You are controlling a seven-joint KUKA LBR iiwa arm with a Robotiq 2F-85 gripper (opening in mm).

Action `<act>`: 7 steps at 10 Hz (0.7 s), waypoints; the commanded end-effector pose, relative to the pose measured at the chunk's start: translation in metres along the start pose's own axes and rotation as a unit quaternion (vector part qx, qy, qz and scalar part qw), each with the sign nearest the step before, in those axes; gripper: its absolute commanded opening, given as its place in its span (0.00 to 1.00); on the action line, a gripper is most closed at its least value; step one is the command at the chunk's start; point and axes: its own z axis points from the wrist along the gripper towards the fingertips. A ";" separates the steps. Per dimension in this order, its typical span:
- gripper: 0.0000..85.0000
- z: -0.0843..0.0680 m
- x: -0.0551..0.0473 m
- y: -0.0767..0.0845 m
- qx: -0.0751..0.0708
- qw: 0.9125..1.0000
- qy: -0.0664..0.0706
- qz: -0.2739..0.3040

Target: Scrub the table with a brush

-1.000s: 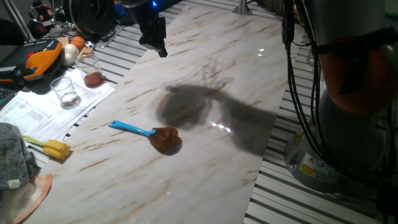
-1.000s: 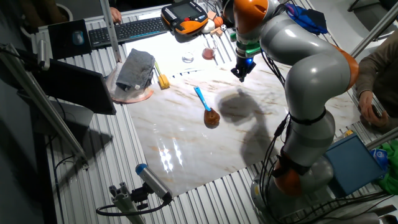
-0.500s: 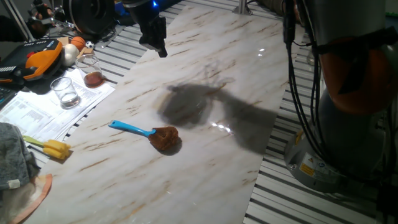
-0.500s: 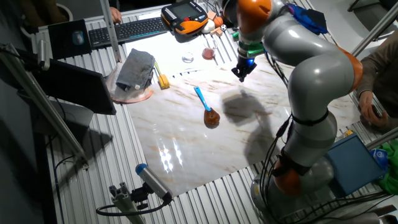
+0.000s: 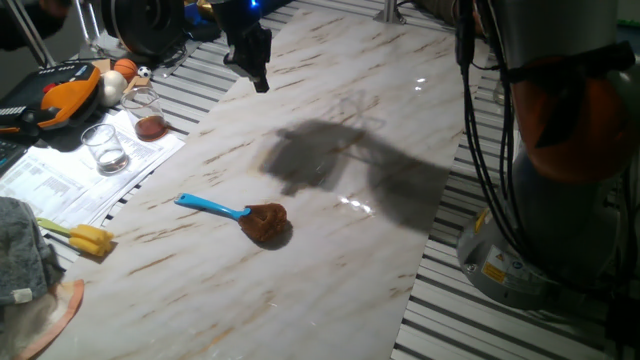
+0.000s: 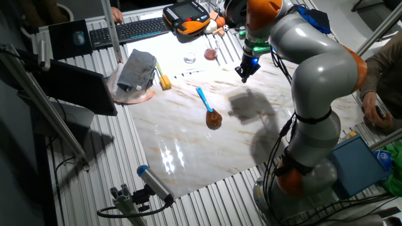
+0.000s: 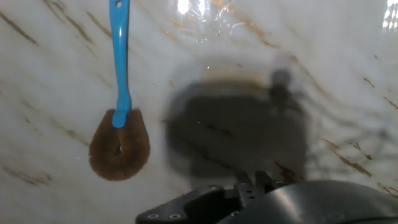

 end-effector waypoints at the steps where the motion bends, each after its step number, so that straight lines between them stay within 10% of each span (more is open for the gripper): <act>1: 0.00 0.000 0.000 0.000 0.007 1.000 -0.011 -0.006; 4: 0.00 0.000 0.000 0.000 0.028 0.999 -0.021 0.000; 6: 0.40 0.010 -0.009 0.020 0.024 0.999 -0.025 0.023; 7: 0.40 0.017 -0.018 0.034 0.020 0.999 -0.027 0.033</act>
